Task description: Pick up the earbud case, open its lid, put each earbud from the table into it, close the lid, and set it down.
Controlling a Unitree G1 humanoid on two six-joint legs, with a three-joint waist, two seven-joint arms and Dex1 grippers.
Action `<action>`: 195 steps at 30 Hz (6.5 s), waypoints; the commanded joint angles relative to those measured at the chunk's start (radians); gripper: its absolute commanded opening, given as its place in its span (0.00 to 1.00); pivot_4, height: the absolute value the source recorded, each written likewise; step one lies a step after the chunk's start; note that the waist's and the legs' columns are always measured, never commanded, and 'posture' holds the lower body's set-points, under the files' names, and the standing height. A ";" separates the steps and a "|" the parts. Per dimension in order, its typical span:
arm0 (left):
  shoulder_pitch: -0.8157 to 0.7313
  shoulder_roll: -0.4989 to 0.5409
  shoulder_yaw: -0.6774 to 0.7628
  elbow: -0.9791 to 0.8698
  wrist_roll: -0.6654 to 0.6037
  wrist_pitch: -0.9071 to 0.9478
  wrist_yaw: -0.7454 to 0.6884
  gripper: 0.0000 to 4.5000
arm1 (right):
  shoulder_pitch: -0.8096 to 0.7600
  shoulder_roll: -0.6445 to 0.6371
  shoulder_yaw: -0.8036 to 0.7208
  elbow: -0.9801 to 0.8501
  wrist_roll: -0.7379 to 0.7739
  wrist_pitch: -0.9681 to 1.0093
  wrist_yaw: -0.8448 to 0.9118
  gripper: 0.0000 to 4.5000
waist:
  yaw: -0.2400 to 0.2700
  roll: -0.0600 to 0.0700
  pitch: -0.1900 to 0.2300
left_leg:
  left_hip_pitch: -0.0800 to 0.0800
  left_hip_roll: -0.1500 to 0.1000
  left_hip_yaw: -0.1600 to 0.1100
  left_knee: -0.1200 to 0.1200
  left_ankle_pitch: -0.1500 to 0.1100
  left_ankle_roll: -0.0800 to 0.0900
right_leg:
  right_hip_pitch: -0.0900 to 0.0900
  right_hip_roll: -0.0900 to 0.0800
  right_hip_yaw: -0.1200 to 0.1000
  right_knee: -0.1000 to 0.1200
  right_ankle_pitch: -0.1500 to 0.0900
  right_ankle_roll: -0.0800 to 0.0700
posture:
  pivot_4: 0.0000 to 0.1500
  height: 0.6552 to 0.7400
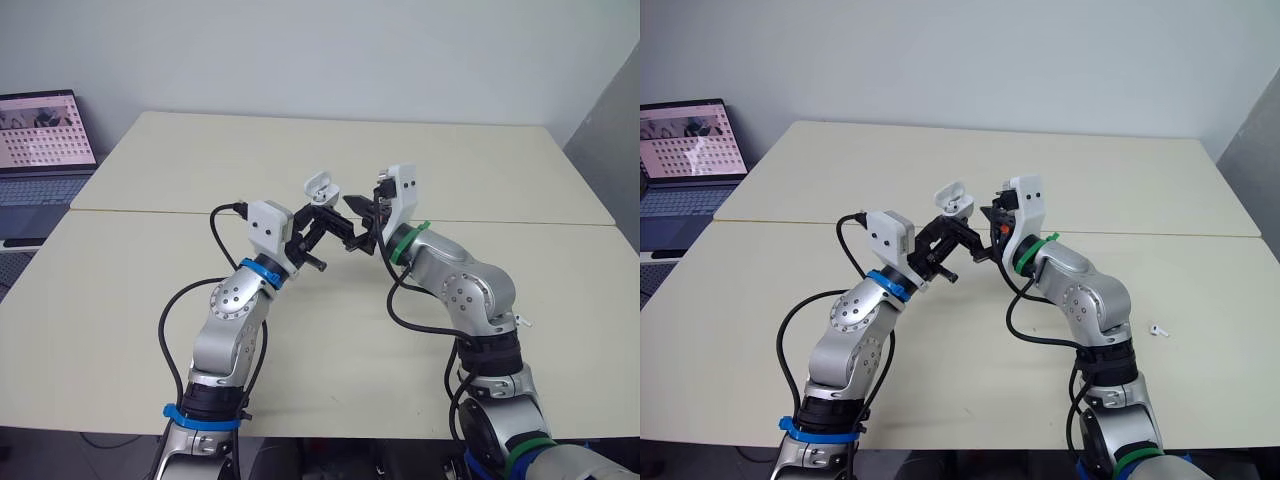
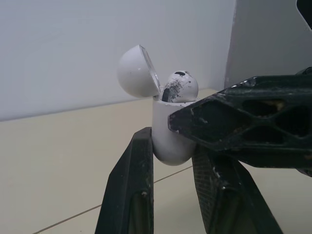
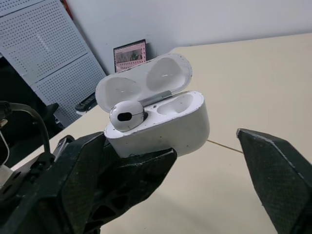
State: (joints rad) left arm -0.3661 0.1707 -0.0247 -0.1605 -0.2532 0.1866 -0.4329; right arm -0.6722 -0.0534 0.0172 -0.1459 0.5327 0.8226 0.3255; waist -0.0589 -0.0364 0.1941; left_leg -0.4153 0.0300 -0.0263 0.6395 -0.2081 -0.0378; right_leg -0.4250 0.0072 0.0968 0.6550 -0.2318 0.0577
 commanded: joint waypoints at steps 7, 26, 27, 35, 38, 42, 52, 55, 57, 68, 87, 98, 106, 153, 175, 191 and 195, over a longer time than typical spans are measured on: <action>0.020 0.031 0.042 -0.053 -0.069 0.002 -0.039 0.16 | -0.050 -0.104 -0.126 -0.044 0.147 0.085 0.090 1.00 | 0.000 0.000 0.000 | -0.001 0.000 0.000 0.000 0.000 0.000 | 0.000 0.000 0.000 -0.002 0.000 0.000 | 1.00 1.00; 0.133 0.220 0.060 -0.123 -0.146 0.064 -0.237 0.16 | 0.007 -1.100 0.355 0.546 -0.470 -0.654 1.058 1.00 | 0.001 0.003 0.002 | 0.000 -0.001 0.004 -0.010 0.000 0.001 | -0.001 -0.003 0.001 -0.011 -0.001 0.001 | 1.00 1.00; 0.135 0.217 0.059 -0.128 -0.146 0.066 -0.231 0.16 | 0.009 -1.099 0.357 0.572 -0.494 -0.686 1.062 1.00 | -0.002 0.003 0.002 | 0.000 -0.001 0.004 -0.010 0.000 0.001 | -0.001 -0.002 0.001 -0.011 -0.001 0.001 | 1.00 1.00; 0.185 0.197 0.048 -0.180 -0.142 0.076 -0.191 0.16 | 0.031 -1.064 0.328 0.635 -0.580 -0.675 1.055 1.00 | -0.004 0.003 0.002 | 0.004 -0.001 0.004 -0.009 0.000 0.000 | 0.001 -0.002 0.003 -0.009 0.000 0.001 | 1.00 1.00; 0.185 0.199 0.052 -0.183 -0.144 0.080 -0.186 0.16 | 0.030 -1.043 0.317 0.647 -0.590 -0.663 1.043 1.00 | 0.000 0.003 0.002 | 0.004 -0.001 0.004 -0.009 0.000 0.000 | 0.001 -0.002 0.003 -0.009 0.000 0.001 | 1.00 1.00; 0.179 0.203 0.056 -0.181 -0.146 0.084 -0.184 0.16 | 0.029 -1.011 0.296 0.646 -0.597 -0.633 1.034 1.00 | -0.001 0.003 0.002 | 0.006 -0.001 0.005 -0.009 0.000 0.000 | 0.004 -0.002 0.003 -0.009 0.000 0.001 | 1.00 1.00; 0.170 0.202 0.054 -0.178 -0.145 0.084 -0.183 0.16 | 0.052 -1.000 0.280 0.611 -0.615 -0.621 1.045 0.80 | -0.002 0.003 0.002 | 0.008 -0.001 0.005 -0.009 0.000 0.000 | 0.005 -0.002 0.003 -0.008 0.000 0.000 | 1.00 1.00; 0.171 0.200 0.050 -0.179 -0.143 0.082 -0.182 0.16 | 0.063 -1.005 0.280 0.612 -0.621 -0.635 1.048 0.56 | -0.001 0.003 0.002 | 0.008 -0.001 0.005 -0.008 0.000 0.000 | 0.006 -0.002 0.003 -0.008 0.000 0.001 | 1.00 1.00; 0.173 0.199 0.049 -0.181 -0.143 0.082 -0.182 0.16 | 0.068 -1.010 0.280 0.615 -0.627 -0.652 1.051 0.40 | -0.001 0.003 0.002 | 0.008 -0.001 0.005 -0.008 0.000 0.000 | 0.006 -0.002 0.003 -0.008 0.000 0.001 | 1.00 1.00; 0.157 0.175 0.032 -0.168 -0.145 0.072 -0.185 0.16 | 0.083 -0.880 0.150 0.405 -0.430 -0.612 1.046 0.09 | -0.005 0.003 0.002 | 0.015 -0.001 0.005 -0.006 0.000 0.000 | 0.014 -0.002 0.004 -0.008 -0.002 -0.003 | 1.00 1.00; 0.057 0.208 0.064 -0.180 -0.371 0.289 -0.259 0.16 | 0.047 -0.208 -0.038 -0.186 -0.031 -0.144 0.333 0.09 | 0.002 0.003 0.002 | 0.013 -0.001 0.002 -0.007 0.000 0.000 | 0.013 -0.001 0.001 -0.008 0.000 0.001 | 1.00 1.00; 0.045 0.202 0.060 -0.167 -0.363 0.283 -0.253 0.16 | 0.067 -0.181 0.002 -0.216 -0.013 -0.166 0.299 0.09 | 0.001 0.003 0.002 | 0.013 0.000 0.002 -0.009 0.000 0.000 | 0.012 -0.001 0.001 -0.008 0.000 0.000 | 1.00 1.00; 0.037 0.193 0.054 -0.173 -0.362 0.282 -0.249 0.16 | 0.078 -0.172 0.038 -0.203 -0.040 -0.187 0.284 0.09 | 0.001 0.003 0.002 | 0.013 0.000 0.002 -0.009 0.000 0.000 | 0.012 -0.001 0.001 -0.008 0.000 0.000 | 1.00 1.00; 0.068 0.273 -0.092 -0.170 -0.251 0.214 -0.425 0.16 | -0.103 -0.377 0.059 0.206 -0.025 -0.032 0.443 0.01 | -0.009 0.003 0.002 | 0.012 0.000 0.003 -0.010 0.000 0.001 | 0.010 0.000 0.003 -0.009 -0.001 -0.003 | 1.00 1.00; 0.071 0.180 -0.048 -0.174 -0.405 0.459 -0.309 0.16 | 0.108 -0.470 -0.083 -0.205 0.094 0.003 0.450 0.09 | 0.005 0.003 0.002 | 0.000 0.000 0.001 -0.008 0.000 0.001 | 0.000 -0.001 0.000 -0.008 0.000 0.000 | 1.00 1.00; -0.020 -0.002 0.181 0.145 -0.646 1.136 0.181 0.46 | 0.421 -0.527 0.043 -0.214 -0.157 -0.408 0.506 1.00 | -0.006 0.002 0.002 | 0.012 -0.001 0.001 -0.006 0.000 0.001 | 0.009 0.001 0.002 -0.005 0.001 0.000 | 1.00 1.00; 0.022 0.045 0.237 0.078 -0.668 1.213 0.205 0.70 | 0.415 -0.529 0.030 -0.180 -0.165 -0.428 0.507 1.00 | -0.013 0.002 0.001 | 0.017 0.000 0.001 -0.007 0.000 0.000 | 0.014 0.001 0.002 -0.006 -0.002 -0.004 | 1.00 1.00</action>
State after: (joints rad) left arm -0.3854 0.1689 0.1614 -0.0759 -0.9433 1.3496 -0.2794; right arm -0.2477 -0.5770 0.0785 -0.3267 0.3730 0.4205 0.8337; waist -0.0719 -0.0348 0.1947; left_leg -0.3982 0.0298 -0.0256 0.6319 -0.2081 -0.0374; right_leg -0.4108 0.0080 0.0986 0.6488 -0.2340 0.0534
